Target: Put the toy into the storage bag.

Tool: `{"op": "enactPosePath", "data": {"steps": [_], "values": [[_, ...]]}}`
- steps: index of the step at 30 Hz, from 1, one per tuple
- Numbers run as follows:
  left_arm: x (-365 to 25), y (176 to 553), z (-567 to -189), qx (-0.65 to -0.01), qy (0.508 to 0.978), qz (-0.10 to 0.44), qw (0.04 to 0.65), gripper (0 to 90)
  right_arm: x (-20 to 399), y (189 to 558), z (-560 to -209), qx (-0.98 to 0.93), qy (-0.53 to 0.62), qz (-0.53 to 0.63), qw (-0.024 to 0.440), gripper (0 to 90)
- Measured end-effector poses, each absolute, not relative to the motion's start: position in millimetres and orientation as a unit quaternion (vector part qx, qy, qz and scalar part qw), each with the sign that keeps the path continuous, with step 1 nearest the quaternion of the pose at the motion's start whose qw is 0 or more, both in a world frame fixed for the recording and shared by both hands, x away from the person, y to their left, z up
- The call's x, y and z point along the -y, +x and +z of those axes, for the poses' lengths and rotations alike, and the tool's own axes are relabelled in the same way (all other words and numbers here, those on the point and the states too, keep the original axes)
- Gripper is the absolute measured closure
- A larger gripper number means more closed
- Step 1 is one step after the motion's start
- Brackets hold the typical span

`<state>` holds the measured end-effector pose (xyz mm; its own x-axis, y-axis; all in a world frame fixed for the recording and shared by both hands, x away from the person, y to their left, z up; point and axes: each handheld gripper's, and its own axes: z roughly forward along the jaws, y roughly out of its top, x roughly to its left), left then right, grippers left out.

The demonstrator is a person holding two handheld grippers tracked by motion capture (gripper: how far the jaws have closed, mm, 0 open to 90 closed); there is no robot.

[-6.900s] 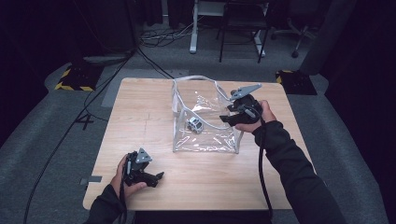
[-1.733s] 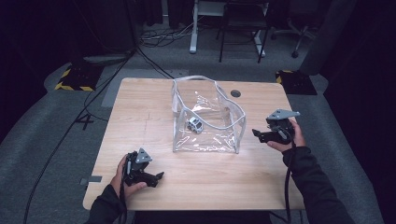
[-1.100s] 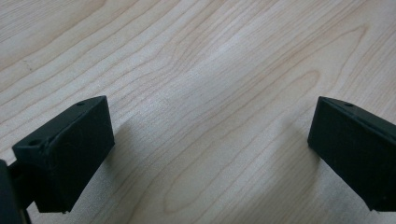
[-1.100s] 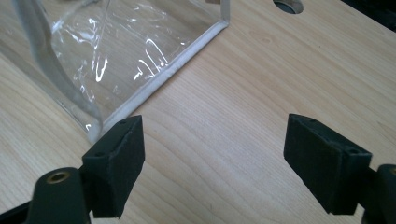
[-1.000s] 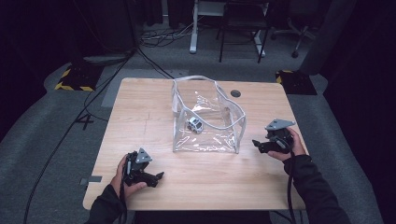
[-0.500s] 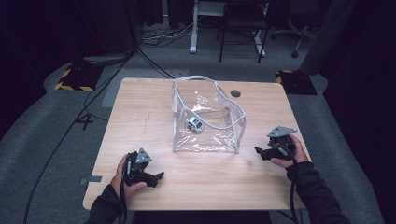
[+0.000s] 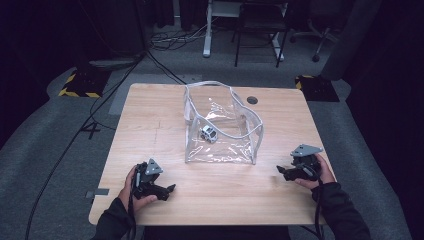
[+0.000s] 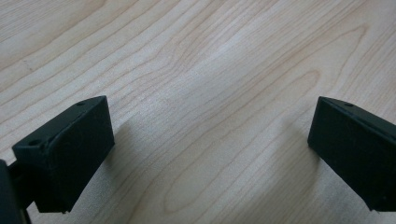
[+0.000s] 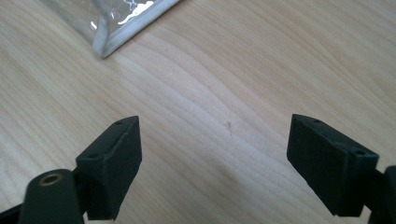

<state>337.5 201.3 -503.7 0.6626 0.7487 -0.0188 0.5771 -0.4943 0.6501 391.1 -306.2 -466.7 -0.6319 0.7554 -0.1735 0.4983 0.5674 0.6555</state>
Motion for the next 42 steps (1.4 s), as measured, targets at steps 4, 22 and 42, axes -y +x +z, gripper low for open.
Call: {"op": "enactPosePath", "data": {"steps": [4,22,42], "values": [[-201.2,337.3,-503.7,-0.39,0.853,0.136,0.319,0.5,309.7,384.7,-471.7,-0.855,0.368,0.29,0.221,18.5],[-201.3,337.4,-503.7,-0.388,0.854,0.135,0.32,0.5,324.5,357.0,-489.4,-0.85,0.37,0.317,0.2,17.4],[-201.2,337.3,-503.7,-0.39,0.853,0.135,0.32,0.5,367.2,331.3,-503.3,-0.81,0.424,0.354,0.195,15.0]]}}
